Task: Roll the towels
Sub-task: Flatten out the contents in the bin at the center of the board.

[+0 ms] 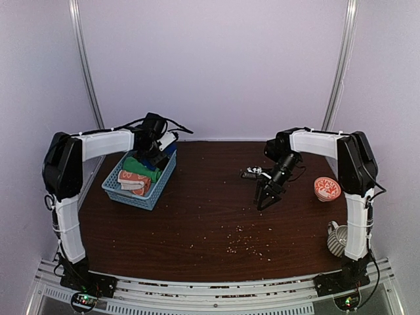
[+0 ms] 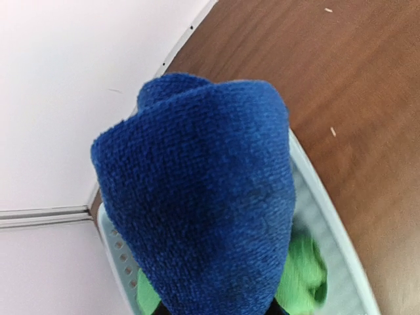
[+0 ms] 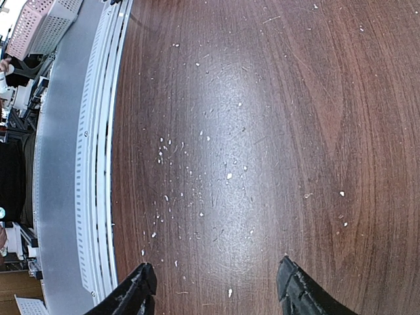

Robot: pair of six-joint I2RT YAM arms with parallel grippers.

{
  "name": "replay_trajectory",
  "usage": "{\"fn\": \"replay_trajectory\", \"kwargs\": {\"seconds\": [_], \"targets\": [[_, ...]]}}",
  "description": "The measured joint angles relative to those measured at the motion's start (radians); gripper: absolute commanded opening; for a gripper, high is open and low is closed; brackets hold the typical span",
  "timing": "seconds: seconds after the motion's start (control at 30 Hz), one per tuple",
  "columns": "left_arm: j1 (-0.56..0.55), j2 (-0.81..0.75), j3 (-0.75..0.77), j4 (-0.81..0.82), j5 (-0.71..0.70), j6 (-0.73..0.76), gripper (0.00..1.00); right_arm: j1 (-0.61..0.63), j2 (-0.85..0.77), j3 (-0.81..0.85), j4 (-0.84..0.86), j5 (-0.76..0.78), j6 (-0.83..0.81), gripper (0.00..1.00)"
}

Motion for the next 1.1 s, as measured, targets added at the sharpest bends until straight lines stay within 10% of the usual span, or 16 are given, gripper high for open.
{"fn": "replay_trajectory", "kwargs": {"seconds": [0.43, 1.1], "targets": [[0.148, -0.320, -0.241, -0.074, 0.285, 0.355, 0.00, 0.000, 0.000, -0.016, -0.002, -0.005, -0.022, 0.64], [-0.024, -0.335, -0.357, -0.228, 0.203, 0.496, 0.00, 0.000, 0.000, -0.026, -0.003, -0.017, -0.026, 0.64]]}}
